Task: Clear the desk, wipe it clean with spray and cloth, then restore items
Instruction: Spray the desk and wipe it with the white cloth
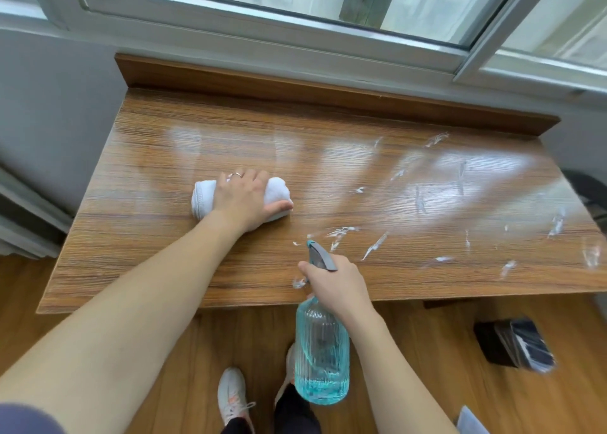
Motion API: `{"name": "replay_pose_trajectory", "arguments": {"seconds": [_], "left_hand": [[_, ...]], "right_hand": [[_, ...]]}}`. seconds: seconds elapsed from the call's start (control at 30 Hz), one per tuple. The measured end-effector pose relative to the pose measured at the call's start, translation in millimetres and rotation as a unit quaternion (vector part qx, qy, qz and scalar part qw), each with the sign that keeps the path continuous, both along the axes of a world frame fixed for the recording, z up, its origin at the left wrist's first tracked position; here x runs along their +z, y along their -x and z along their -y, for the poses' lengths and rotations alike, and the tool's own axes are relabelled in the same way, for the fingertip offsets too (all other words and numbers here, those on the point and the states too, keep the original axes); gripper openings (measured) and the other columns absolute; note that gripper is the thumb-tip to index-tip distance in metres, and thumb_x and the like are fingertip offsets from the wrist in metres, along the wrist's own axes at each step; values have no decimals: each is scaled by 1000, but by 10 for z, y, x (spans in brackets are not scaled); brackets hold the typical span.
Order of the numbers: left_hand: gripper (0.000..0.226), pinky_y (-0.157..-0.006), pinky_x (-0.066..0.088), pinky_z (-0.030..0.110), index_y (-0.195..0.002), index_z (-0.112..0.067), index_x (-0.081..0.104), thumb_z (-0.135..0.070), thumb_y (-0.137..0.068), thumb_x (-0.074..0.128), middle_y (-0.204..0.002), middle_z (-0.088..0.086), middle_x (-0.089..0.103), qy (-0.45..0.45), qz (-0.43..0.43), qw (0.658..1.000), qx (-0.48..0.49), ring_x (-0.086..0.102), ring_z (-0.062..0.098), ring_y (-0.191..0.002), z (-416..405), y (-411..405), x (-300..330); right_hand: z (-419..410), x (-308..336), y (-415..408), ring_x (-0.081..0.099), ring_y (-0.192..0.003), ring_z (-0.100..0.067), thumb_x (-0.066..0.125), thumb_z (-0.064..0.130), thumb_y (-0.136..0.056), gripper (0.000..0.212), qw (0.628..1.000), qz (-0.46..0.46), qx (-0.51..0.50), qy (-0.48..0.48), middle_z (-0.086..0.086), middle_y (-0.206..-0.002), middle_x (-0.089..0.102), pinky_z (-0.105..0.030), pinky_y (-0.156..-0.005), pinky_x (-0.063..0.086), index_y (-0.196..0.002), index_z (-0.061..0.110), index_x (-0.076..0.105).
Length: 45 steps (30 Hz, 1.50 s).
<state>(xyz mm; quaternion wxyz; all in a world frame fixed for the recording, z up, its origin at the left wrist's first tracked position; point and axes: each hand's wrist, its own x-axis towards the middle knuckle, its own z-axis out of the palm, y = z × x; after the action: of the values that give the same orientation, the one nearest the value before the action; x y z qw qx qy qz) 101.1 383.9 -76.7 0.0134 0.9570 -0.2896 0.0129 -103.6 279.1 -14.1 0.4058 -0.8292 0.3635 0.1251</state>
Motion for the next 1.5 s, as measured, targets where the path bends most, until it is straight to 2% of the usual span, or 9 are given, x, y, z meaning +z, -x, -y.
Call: {"name": "replay_pose_trajectory", "arguments": {"seconds": [0.13,0.23,0.37,0.87,1.03,1.2,1.3,1.4,1.5], "left_hand": [[95,-89,36,43,-115,-20,60,-92,-68,20,-115,5,66,29,14,999,-14,60,29,-107,-161,363,-48],[87,-85,38,43,-105,-20,64,-90,-68,31,-102,4,69,59,30,997,-36,63,29,-94,-322,733,-82],[78,-81,41,43,-93,-17,65,-86,-70,38,-88,3,66,70,58,996,-24,62,29,-84,-475,1151,-112],[77,-78,45,44,-96,-17,65,-86,-73,38,-90,3,68,77,69,995,-9,64,29,-85,-537,1330,-106],[78,-78,43,44,-96,-18,65,-86,-72,37,-91,3,68,66,63,996,-1,63,29,-86,-533,1332,-105],[79,-77,44,44,-95,-15,65,-85,-71,37,-88,5,66,72,66,995,6,62,31,-84,-514,1354,-97],[79,-78,44,44,-93,-14,66,-84,-70,37,-87,5,66,78,66,995,7,62,31,-84,-507,1368,-98],[79,-78,43,44,-94,-15,66,-84,-69,38,-88,5,66,79,62,995,10,62,31,-84,-495,1371,-101],[79,-78,43,44,-93,-15,65,-85,-69,39,-88,5,66,75,55,996,10,62,31,-84,-462,1416,-97]], "right_hand": [[26,-73,153,67,-81,-17,60,49,-96,25,1000,0,1,0,2,-88,69,-31,-67,51,-88,26,63],[74,-120,220,68,-83,-17,60,50,-96,24,1000,6,1,-7,3,-89,70,-35,-76,57,-92,26,64],[117,-144,275,68,-81,-16,59,50,-96,26,1000,8,24,-10,3,-88,69,-35,-77,59,-93,25,64],[253,-191,503,69,-82,-16,62,53,-92,26,997,-14,69,10,3,-89,67,-36,-79,61,-96,28,60],[253,-179,504,69,-81,-16,66,49,-87,27,999,-15,41,1,0,-89,70,-39,-78,62,-97,24,62],[236,-93,544,70,-85,-20,67,55,-85,30,997,-7,78,-5,-1,-90,67,-44,-83,62,-86,27,57],[243,-114,609,70,-86,-20,69,49,-85,25,996,-19,82,-6,0,-91,68,-43,-84,62,-94,28,58],[266,-162,673,70,-83,-19,68,41,-84,18,998,-7,55,-11,-1,-90,69,-41,-79,62,-91,26,59],[312,-149,700,69,-81,-17,66,44,-89,18,998,16,58,8,1,-87,66,-31,-68,56,-85,30,55]]}}
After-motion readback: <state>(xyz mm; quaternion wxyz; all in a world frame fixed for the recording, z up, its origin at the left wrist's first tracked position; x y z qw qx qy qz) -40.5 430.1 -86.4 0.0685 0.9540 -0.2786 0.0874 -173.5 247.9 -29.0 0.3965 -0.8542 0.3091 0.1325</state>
